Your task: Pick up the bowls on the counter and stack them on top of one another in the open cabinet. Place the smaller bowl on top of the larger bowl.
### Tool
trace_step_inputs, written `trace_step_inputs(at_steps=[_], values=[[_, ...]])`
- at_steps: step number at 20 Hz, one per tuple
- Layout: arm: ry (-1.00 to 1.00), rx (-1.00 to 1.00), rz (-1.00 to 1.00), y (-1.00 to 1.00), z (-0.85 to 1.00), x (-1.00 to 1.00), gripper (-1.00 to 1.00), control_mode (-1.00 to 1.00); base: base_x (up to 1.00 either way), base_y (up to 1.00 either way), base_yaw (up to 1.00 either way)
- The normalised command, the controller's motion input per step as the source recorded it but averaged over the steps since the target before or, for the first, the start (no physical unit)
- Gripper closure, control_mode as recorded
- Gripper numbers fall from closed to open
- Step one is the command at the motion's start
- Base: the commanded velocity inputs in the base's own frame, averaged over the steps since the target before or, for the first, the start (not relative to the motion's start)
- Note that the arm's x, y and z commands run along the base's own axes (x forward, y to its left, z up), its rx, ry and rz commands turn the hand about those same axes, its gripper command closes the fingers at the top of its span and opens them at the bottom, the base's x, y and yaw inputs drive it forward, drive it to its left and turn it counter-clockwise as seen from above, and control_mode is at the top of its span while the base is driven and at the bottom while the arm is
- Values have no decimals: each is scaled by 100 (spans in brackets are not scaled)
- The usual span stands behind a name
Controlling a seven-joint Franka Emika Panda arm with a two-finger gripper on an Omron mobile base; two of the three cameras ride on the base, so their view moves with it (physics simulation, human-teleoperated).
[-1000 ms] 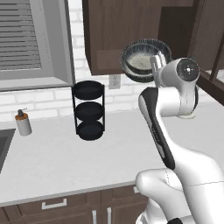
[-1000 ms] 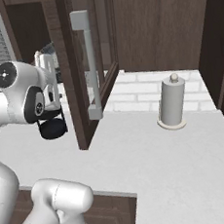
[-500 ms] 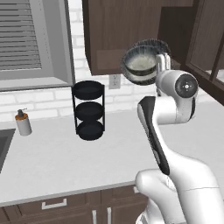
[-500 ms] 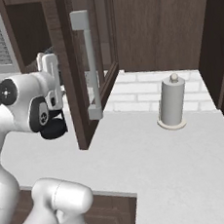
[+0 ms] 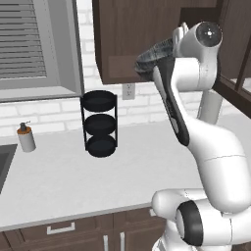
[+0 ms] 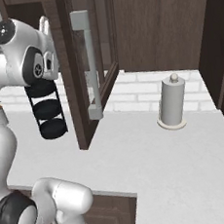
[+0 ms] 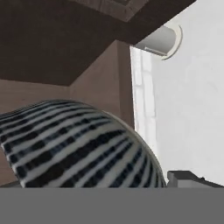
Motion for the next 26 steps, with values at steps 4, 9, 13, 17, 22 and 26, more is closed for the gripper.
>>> trace_step_inputs(at_steps=[4,9,13,17,22,26], values=[[9,5,0,0,-75,85,-100,-100,0,0,0],[-9,6,0,0,-98,38,100,-100,0,0,0],[-49,15,0,-19,-56,-9,100,-100,0,0,0],[-52,15,0,-10,-31,0,100,-100,0,0,0],[-18,2,0,3,-79,79,100,-100,0,0,0],[1,-1,0,26,-77,86,-100,-100,0,0,0]])
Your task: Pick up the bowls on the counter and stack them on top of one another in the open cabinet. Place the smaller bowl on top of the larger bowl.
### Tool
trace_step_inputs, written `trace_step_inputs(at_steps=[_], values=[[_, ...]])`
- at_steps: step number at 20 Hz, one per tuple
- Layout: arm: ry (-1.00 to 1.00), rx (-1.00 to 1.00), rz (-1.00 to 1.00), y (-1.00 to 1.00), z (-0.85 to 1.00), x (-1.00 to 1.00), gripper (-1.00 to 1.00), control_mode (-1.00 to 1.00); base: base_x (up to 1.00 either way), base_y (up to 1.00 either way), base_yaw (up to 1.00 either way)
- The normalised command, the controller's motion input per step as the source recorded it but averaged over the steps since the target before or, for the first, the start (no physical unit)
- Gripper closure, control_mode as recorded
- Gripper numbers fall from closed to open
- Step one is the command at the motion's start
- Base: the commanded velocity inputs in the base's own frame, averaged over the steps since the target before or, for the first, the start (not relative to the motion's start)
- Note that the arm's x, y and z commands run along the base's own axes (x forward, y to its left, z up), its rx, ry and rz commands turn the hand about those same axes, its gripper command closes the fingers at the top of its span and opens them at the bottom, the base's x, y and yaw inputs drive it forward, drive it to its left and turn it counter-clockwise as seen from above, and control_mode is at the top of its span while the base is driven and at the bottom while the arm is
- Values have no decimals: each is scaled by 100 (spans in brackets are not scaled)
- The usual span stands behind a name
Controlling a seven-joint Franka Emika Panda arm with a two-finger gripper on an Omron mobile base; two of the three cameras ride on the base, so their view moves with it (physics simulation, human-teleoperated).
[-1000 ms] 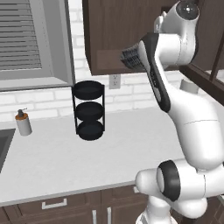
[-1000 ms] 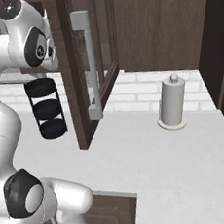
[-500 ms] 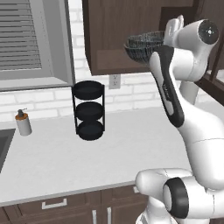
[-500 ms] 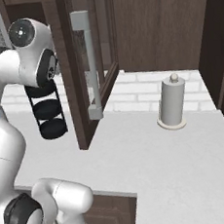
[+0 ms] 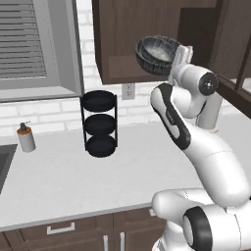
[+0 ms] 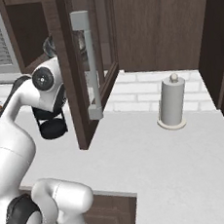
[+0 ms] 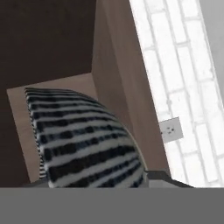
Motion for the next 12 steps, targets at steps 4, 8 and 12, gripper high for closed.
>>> trace_step_inputs(at_steps=[4,8,12], values=[[1,0,0,1,-5,13,-100,-100,0,0,0],[4,-4,1,2,-35,-61,-100,-100,0,0,0],[-19,0,0,0,-3,-80,-100,-100,0,0,0]])
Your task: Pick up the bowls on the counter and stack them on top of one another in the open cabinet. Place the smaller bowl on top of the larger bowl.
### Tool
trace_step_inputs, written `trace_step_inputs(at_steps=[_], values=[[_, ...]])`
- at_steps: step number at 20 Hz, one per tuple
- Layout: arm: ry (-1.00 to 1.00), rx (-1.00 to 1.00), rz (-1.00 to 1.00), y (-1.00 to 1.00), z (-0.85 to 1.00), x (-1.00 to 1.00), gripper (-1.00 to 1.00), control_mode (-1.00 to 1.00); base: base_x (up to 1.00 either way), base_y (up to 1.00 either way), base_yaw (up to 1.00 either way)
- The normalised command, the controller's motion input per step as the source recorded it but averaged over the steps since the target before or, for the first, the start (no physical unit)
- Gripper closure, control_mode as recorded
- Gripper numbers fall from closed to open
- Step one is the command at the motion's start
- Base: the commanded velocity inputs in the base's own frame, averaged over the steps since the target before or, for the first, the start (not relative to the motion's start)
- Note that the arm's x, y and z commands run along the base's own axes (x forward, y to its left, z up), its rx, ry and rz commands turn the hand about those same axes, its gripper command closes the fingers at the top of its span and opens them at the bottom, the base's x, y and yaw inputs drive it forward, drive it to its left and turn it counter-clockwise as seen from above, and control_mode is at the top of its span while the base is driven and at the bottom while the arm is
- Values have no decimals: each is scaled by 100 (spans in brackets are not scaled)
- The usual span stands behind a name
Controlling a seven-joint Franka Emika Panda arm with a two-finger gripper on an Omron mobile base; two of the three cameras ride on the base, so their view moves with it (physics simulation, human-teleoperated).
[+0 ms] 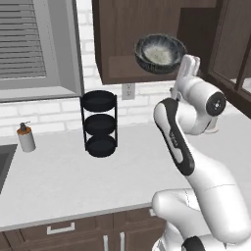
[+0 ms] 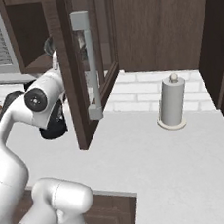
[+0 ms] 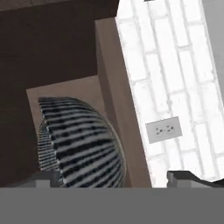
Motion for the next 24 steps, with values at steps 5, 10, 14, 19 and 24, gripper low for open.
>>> trace_step_inputs(at_steps=[5,10,14,19,24], values=[[0,0,0,0,-28,-52,-100,-100,0,0,0],[-3,0,0,0,-30,-94,-100,-100,0,0,0],[3,2,0,0,-9,-100,-100,-100,0,0,0],[-17,1,-2,5,100,-90,-100,-100,0,0,0],[-36,0,4,1,70,-68,-100,-100,0,0,0]])
